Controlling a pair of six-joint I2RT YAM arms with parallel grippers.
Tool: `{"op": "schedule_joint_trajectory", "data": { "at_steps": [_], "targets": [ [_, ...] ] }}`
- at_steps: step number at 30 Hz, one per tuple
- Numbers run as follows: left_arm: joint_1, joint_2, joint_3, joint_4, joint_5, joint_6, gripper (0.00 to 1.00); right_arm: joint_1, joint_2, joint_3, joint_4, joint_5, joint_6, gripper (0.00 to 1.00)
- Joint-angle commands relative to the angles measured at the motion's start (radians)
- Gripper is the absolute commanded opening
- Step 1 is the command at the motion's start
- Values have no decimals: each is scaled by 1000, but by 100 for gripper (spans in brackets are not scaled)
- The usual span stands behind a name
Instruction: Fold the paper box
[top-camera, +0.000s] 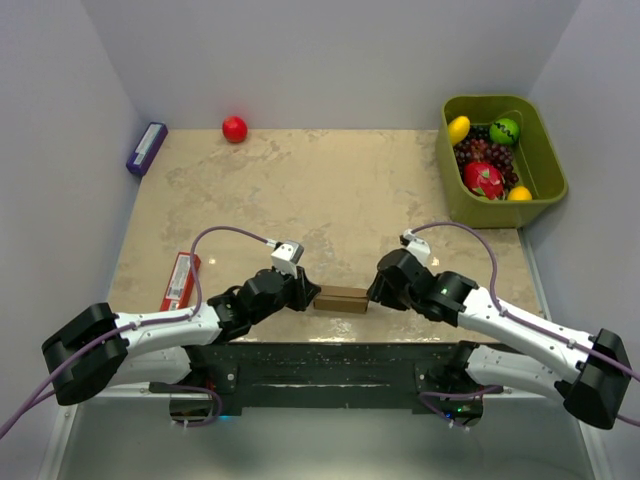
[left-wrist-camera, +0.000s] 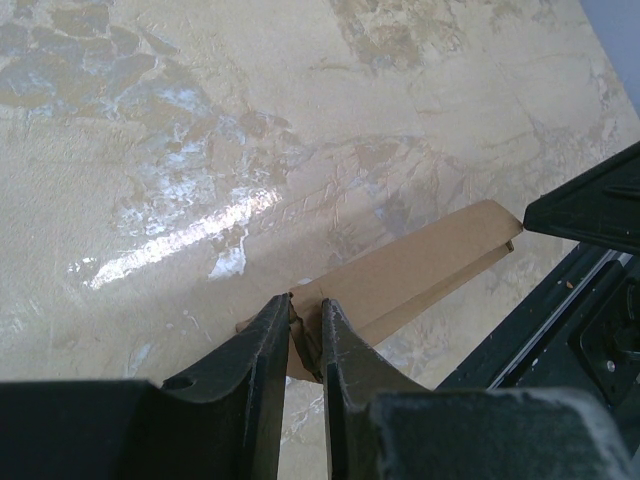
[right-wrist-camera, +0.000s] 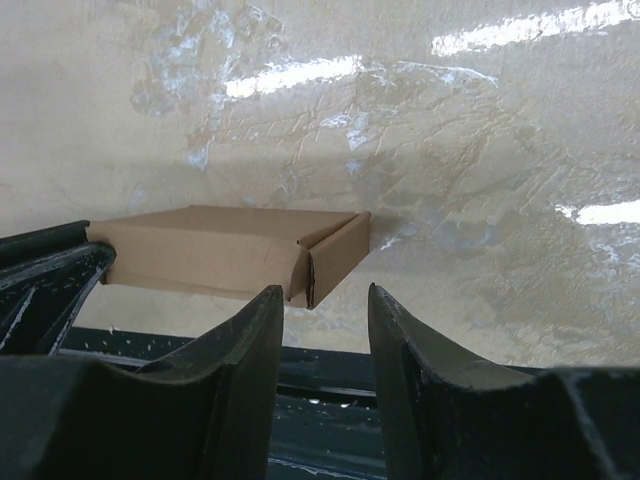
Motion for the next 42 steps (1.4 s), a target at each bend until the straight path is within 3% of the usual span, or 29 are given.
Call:
{"op": "schedule_joint_trajectory", "data": {
  "at_steps": [1, 19, 42],
  "targets": [
    [-4, 47, -42, -250, -17, 46, 15, -26, -3, 1, 29, -23, -38, 42],
    [-6, 49, -41, -247, -14, 49, 15, -31, 10, -21, 44, -54, -47, 38],
    [-9, 38, -47, -243, -9, 52, 15, -33, 68, -100, -29, -102, -41, 23]
  ]
}}
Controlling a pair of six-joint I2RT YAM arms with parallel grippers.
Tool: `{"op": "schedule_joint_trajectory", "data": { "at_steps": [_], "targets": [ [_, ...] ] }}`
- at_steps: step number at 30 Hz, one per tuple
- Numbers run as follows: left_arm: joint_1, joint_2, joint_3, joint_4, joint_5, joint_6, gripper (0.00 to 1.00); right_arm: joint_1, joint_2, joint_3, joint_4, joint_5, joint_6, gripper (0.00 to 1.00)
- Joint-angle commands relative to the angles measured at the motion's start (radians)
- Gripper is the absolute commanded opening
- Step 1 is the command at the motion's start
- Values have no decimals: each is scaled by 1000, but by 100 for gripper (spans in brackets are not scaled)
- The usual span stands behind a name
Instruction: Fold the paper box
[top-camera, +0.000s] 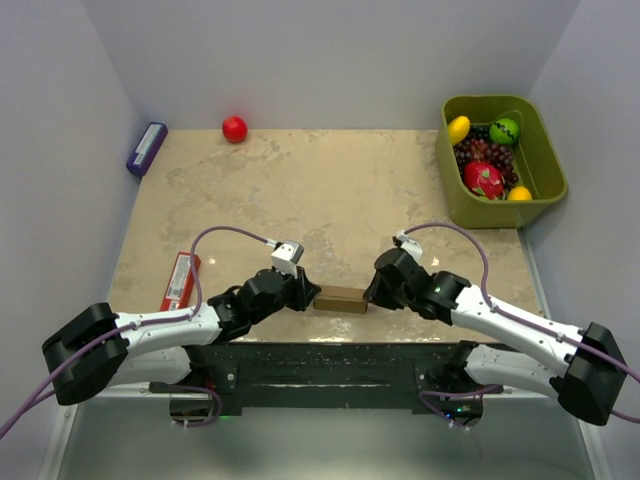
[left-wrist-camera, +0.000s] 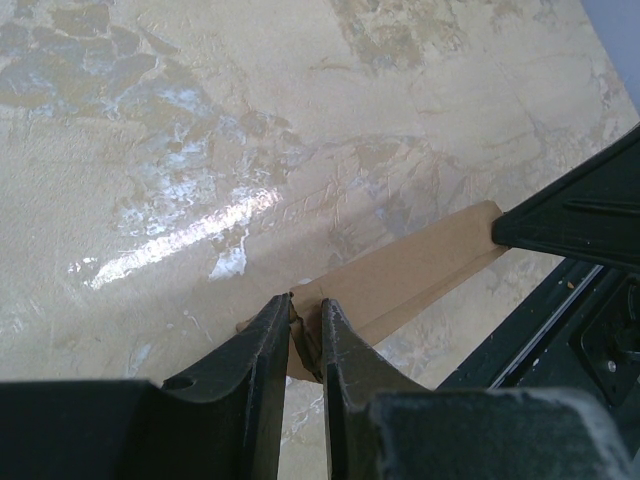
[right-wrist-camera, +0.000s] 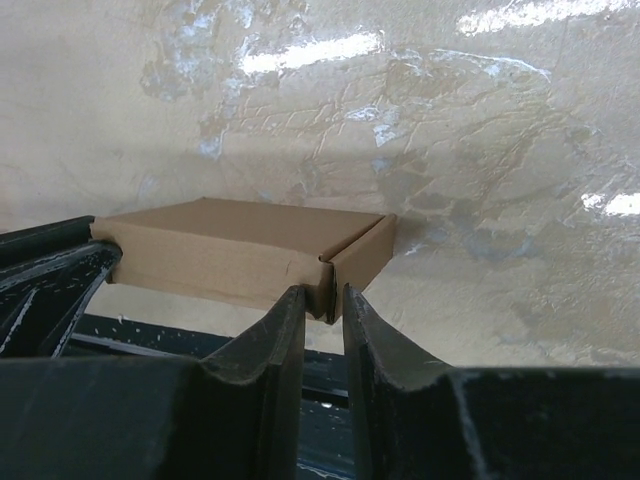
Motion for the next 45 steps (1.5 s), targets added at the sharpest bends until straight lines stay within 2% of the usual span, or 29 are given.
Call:
{"op": "schedule_joint_trajectory", "data": {
  "at_steps": [1, 5, 12, 15, 24, 31, 34, 40, 45],
  "targets": [
    [-9, 39, -48, -242, -6, 52, 15, -6, 8, -74, -123, -26, -8, 22],
    [-9, 38, -52, -232, 2, 57, 15, -9, 4, -114, -112, -60, 2, 18],
    [-10, 27, -55, -233, 5, 58, 15, -12, -28, -134, -95, -71, 10, 18],
    [-10, 4, -24, -273, -9, 49, 18, -15, -30, -110, -58, -80, 15, 21],
    [-9, -50, 145, -363, -47, 0, 41, -15, -35, -42, 11, -56, 12, 39],
    [2, -51, 263, -436, -86, 20, 68, -20, -53, 14, 26, -31, -16, 54],
    [22, -77, 283, -440, -73, 12, 76, -27, -61, 22, 37, -31, -27, 57],
    [67, -102, 246, -419, 16, -32, 77, -47, -61, 2, 78, -56, -44, 60],
    [119, -106, 177, -394, 117, -74, 75, -61, -38, -28, 139, -102, -48, 58]
  ]
}}
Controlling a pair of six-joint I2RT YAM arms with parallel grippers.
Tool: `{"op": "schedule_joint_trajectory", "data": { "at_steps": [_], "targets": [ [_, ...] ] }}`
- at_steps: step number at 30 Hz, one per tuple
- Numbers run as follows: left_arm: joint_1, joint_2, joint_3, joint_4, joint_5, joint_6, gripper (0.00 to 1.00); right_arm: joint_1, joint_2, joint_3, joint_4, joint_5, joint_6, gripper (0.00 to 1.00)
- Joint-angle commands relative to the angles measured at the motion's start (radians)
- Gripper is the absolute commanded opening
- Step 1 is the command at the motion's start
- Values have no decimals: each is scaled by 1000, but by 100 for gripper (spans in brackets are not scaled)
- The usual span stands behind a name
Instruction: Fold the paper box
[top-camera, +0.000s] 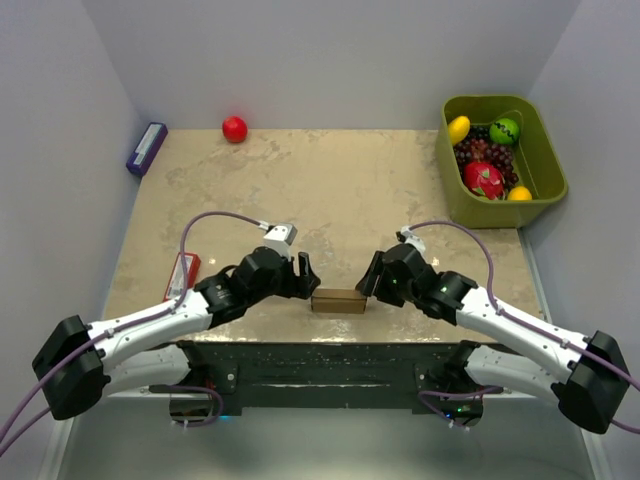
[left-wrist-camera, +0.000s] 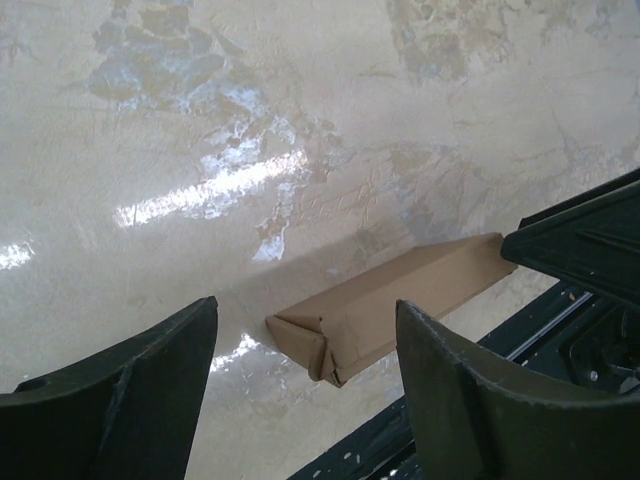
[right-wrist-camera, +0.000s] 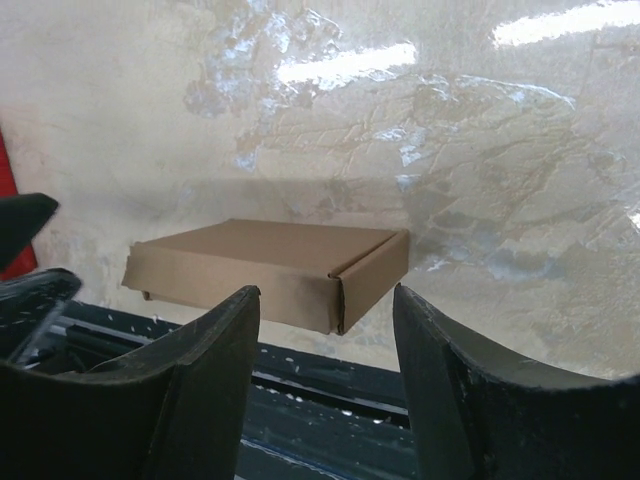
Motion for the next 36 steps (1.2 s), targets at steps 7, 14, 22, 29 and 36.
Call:
{"op": "schedule_joint_trajectory", "data": {
  "at_steps": [7, 14, 22, 29, 36],
  "targets": [
    [55, -4, -110, 68, 217, -83, 72, -10, 44, -32, 115, -92, -26, 51],
    [55, 13, -162, 197, 277, -114, 66, -10, 55, -71, 142, -114, -21, 47],
    [57, 43, -246, 386, 323, -131, 44, -10, 67, -98, 205, -129, -23, 34],
    [57, 33, -294, 528, 225, -53, 35, -10, 84, -98, 378, -103, -92, 31],
    [57, 73, -263, 676, 102, 153, 35, -10, 134, -43, 542, -48, -179, 31]
  ]
}}
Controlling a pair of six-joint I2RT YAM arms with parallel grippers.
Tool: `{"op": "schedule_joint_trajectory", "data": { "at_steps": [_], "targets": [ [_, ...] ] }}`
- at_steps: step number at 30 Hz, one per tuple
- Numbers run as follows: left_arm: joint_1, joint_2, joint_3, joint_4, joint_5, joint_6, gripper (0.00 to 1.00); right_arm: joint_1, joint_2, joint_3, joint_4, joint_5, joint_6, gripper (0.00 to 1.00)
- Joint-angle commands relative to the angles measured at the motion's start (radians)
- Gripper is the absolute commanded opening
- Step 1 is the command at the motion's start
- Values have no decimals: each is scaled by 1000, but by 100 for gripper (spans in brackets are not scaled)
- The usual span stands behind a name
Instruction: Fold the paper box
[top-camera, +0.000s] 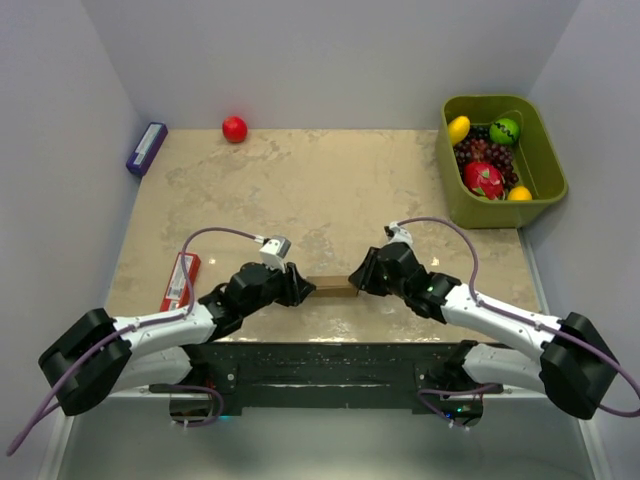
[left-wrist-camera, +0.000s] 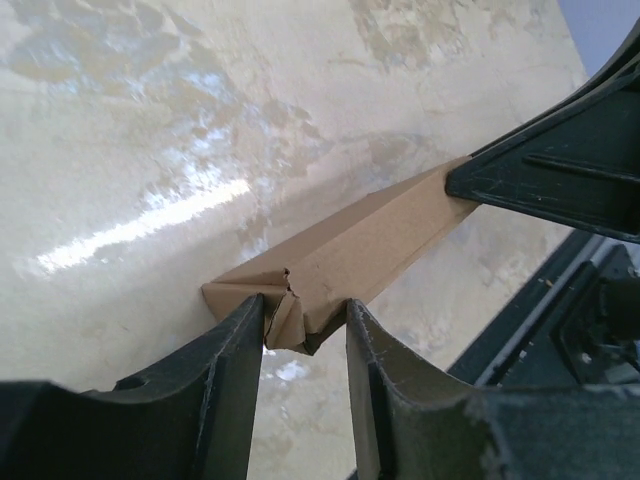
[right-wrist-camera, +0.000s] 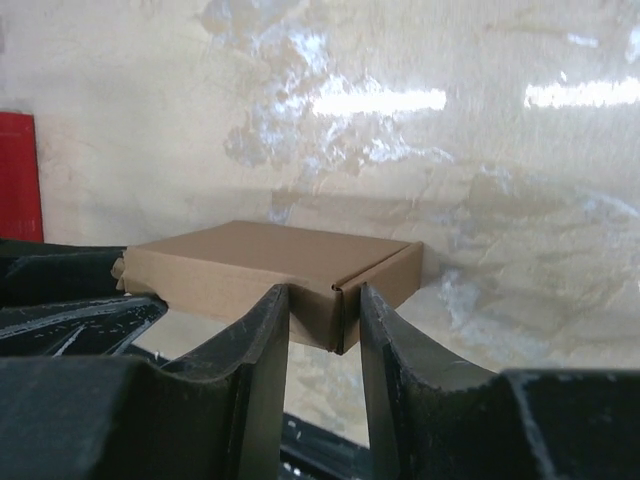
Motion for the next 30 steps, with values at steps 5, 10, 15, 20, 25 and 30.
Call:
{"op": "schedule_joint_trajectory", "data": {
  "at_steps": [5, 10, 15, 20, 25, 30],
  "targets": [
    [-6, 33, -18, 256, -152, 261, 46, 13, 47, 36, 247, -9, -143, 35],
    [-8, 7, -43, 179, -123, 215, 88, 14, -2, -4, 210, -26, -146, 61],
    [-8, -150, -65, 13, -106, 172, 100, 14, -120, -18, 129, 0, -169, 76],
    [0, -267, -49, -101, -144, 147, 100, 8, -139, 32, 46, 48, -205, 86],
    [160, -168, 105, -217, -118, 175, 100, -73, -59, 94, 67, 20, -260, 87],
    [356, -155, 227, -261, -37, 192, 100, -220, -56, 120, 81, -29, -344, 89]
  ]
}}
